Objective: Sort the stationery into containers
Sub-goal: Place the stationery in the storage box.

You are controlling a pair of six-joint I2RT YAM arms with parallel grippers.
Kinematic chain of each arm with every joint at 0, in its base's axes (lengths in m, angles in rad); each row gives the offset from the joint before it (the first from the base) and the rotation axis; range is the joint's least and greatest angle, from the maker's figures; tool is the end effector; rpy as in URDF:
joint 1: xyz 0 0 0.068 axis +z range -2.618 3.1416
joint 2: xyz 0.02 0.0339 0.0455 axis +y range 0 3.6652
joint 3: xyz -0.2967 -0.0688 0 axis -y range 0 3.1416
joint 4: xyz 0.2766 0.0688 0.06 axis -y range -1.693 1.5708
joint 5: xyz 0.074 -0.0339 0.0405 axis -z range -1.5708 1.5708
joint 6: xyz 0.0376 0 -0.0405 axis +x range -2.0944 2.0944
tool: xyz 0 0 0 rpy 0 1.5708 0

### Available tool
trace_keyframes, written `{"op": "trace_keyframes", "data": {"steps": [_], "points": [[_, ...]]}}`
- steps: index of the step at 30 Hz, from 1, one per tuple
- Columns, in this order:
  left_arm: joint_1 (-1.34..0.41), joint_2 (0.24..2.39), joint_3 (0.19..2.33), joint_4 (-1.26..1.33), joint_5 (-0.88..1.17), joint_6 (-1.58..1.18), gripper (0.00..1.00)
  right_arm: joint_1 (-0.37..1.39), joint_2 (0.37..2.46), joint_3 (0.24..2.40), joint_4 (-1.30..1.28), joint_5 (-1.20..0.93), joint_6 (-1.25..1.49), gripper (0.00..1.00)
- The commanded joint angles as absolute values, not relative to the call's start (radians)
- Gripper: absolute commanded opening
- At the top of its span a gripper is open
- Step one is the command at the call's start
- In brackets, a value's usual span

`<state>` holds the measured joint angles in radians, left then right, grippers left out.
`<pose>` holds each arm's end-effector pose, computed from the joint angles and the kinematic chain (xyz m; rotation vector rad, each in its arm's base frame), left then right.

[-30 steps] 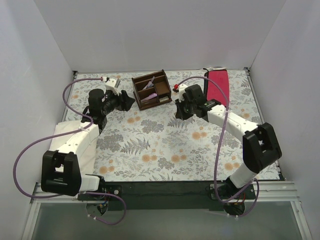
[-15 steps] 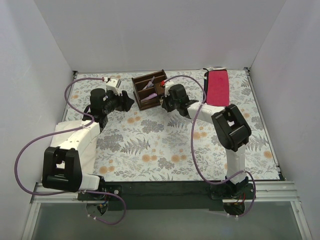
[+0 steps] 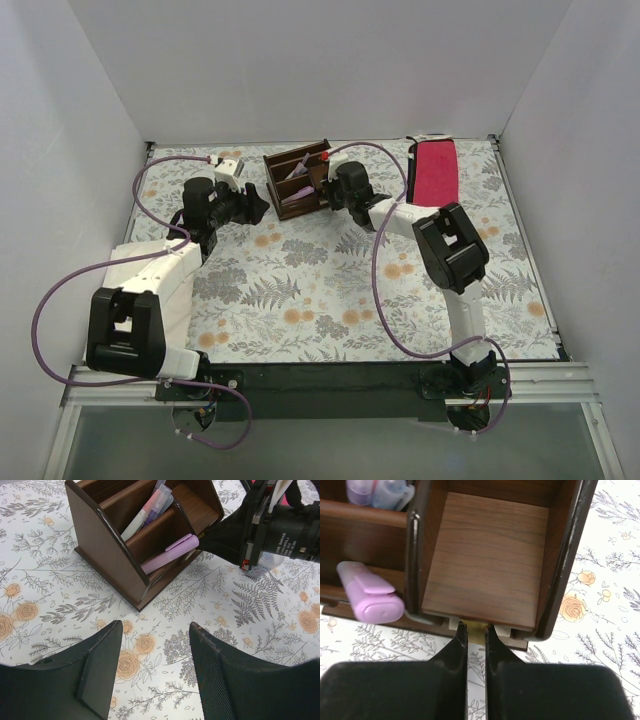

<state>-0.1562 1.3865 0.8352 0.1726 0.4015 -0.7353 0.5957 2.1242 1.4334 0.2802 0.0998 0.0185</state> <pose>0.3272 -0.0664 0.2712 -0.3107 2.0233 -0.9654 0.4404 0.2940 0.1915 -0.5041 1.9267 0.2995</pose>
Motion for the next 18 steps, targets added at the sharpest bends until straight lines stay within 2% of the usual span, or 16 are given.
{"op": "trace_keyframes", "data": {"steps": [1,11,15,18], "points": [[-0.153,1.393,0.862,0.183,0.41,-0.735,0.54,0.592,2.163,1.485,0.348,0.13,0.003,0.01],[-0.155,1.401,0.859,0.179,0.422,-0.744,0.54,0.594,2.194,1.519,0.364,0.135,0.025,0.01],[-0.155,1.405,0.861,0.187,0.433,-0.753,0.54,0.595,2.171,1.503,0.362,0.135,0.023,0.28],[-0.155,1.407,0.87,0.192,0.439,-0.758,0.54,0.595,2.131,1.464,0.361,0.135,0.021,0.37]]}}
